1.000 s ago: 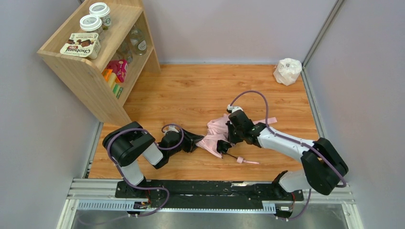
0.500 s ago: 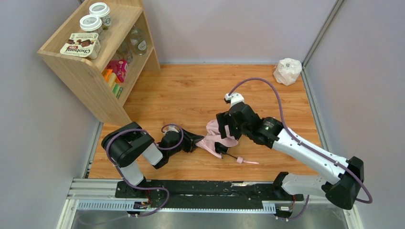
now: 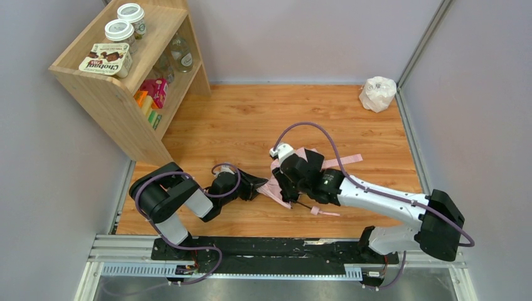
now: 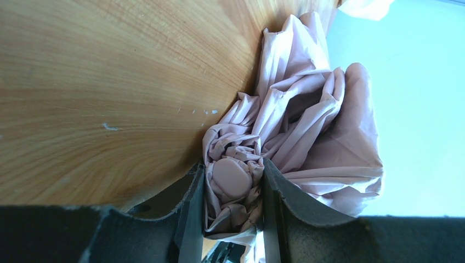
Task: Put away the umbrella
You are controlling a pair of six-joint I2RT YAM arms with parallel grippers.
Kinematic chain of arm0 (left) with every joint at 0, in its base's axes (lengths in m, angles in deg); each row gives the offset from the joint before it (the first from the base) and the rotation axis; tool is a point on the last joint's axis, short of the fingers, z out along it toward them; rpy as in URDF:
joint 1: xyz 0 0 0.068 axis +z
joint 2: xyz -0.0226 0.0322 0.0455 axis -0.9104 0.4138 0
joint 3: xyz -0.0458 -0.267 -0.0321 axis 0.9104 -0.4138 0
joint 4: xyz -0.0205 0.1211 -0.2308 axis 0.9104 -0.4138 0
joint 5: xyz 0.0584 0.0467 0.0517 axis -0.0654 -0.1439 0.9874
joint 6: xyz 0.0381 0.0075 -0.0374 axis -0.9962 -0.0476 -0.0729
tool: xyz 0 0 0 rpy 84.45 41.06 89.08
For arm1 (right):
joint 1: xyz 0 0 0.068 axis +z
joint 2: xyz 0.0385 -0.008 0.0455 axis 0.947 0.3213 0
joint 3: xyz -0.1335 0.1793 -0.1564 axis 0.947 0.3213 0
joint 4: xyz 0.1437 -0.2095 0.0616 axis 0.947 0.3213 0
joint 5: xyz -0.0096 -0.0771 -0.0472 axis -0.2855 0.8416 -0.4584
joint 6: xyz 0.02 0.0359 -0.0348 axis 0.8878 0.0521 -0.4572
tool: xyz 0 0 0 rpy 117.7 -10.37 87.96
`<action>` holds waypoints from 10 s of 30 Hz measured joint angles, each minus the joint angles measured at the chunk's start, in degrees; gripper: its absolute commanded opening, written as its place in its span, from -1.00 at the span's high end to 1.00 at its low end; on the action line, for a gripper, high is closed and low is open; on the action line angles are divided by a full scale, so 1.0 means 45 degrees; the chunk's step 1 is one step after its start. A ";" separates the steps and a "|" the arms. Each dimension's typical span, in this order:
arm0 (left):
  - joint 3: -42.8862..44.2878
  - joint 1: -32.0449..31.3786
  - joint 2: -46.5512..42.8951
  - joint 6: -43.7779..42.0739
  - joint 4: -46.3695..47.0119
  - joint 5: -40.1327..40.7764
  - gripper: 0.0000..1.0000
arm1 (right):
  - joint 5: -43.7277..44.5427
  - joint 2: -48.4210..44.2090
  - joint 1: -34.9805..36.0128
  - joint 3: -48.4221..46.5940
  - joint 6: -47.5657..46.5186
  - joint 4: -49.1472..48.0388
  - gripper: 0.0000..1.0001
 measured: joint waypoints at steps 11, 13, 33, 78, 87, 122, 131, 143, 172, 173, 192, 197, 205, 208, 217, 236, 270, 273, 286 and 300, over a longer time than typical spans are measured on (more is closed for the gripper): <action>0.0010 0.0000 -0.0005 0.0078 -0.0107 -0.0010 1.00 | 0.0000 0.0379 -0.0194 0.2487 -0.0758 -0.1229 -0.20; 0.0010 0.0000 -0.0005 0.0112 -0.0126 -0.0019 1.00 | 0.0136 0.0393 -0.0180 0.1982 -0.0874 -0.0889 -0.51; 0.0238 0.0136 -0.0874 0.0325 -0.1865 -0.0083 1.00 | 0.1647 0.2603 0.2356 0.1355 -0.4896 -0.2807 -0.92; 0.1569 0.4274 -1.1992 -0.4799 -1.3532 -0.0384 -0.51 | -1.1060 0.9068 -0.3793 -0.2963 -0.1666 -0.5406 1.00; 0.1180 0.4274 -0.8160 -0.3181 -1.1769 -0.1073 -0.53 | -1.2798 0.9510 -0.4405 -0.3235 -0.1073 -0.5416 1.00; 0.2161 0.2730 -0.1724 -0.1098 -0.6101 0.0821 0.92 | -1.2993 0.9719 -0.4775 -0.3803 -0.0971 -0.4449 1.00; 0.2453 0.2535 -0.2016 -0.1598 -0.7082 0.0651 1.00 | -1.1239 0.8825 -0.4308 -0.3774 -0.1156 -0.2987 -0.24; 0.2769 0.2497 -0.2657 -0.1953 -0.8675 0.0661 1.00 | -0.6606 0.3045 -0.2764 -0.2249 -0.2676 -0.1107 -0.86; 0.4226 0.2633 -0.3075 -0.2079 -1.1710 0.0831 0.78 | 0.0248 0.6897 0.0238 -0.0121 -0.3750 -0.7286 1.00; 0.4231 0.2633 -0.3109 -0.2210 -1.1720 0.0894 0.50 | 0.0015 0.6887 0.0097 -0.0112 -0.3560 -0.7310 1.00; 0.2084 0.3016 -0.8500 -0.4376 -1.1341 0.0549 -0.53 | -0.8544 0.6606 -0.2769 0.1044 -0.0748 -0.9374 1.00; 0.2103 0.3016 -0.7533 -0.3881 -1.0773 0.0102 -0.54 | -1.0666 0.7130 -0.3614 0.0991 0.0301 -0.9840 1.00; 0.3065 0.2492 -0.6907 -0.2895 -1.2774 0.0389 -0.55 | -1.2138 0.7849 -0.4148 0.0427 0.1112 -0.9855 1.00; 0.3361 0.2254 -0.6790 -0.2540 -1.2876 0.0525 -0.55 | -1.2284 0.7941 -0.4148 0.0345 0.1171 -0.9850 1.00; 0.3789 0.2239 -0.3963 -0.1787 -1.2570 0.0359 -0.57 | -1.2502 0.7980 -0.4211 0.0301 0.1200 -0.9836 1.00; 0.3526 0.2069 -0.2157 -0.0685 -0.9258 0.0335 1.00 | -1.2016 0.7844 -0.4396 -0.0500 0.0248 -0.7698 0.64; 0.3172 0.1957 -0.2710 -0.1297 -0.9646 0.0544 1.00 | -0.1681 0.6970 -0.0636 -0.1967 -0.2385 -0.2997 0.07; 0.3172 0.2030 -0.2875 -0.1307 -0.9831 0.0588 0.82 | -0.1365 0.7174 -0.0520 -0.2055 -0.2288 -0.3269 0.59; 0.2482 0.2676 -0.6275 -0.2832 -1.2303 0.0631 -0.54 | -0.5571 0.6572 -0.2016 -0.0418 -0.2438 -0.6071 1.00; 0.3303 0.2764 -0.4396 -0.3026 -1.2332 -0.0078 -0.57 | -1.0093 0.6887 -0.2958 -0.0306 -0.2161 -0.6455 1.00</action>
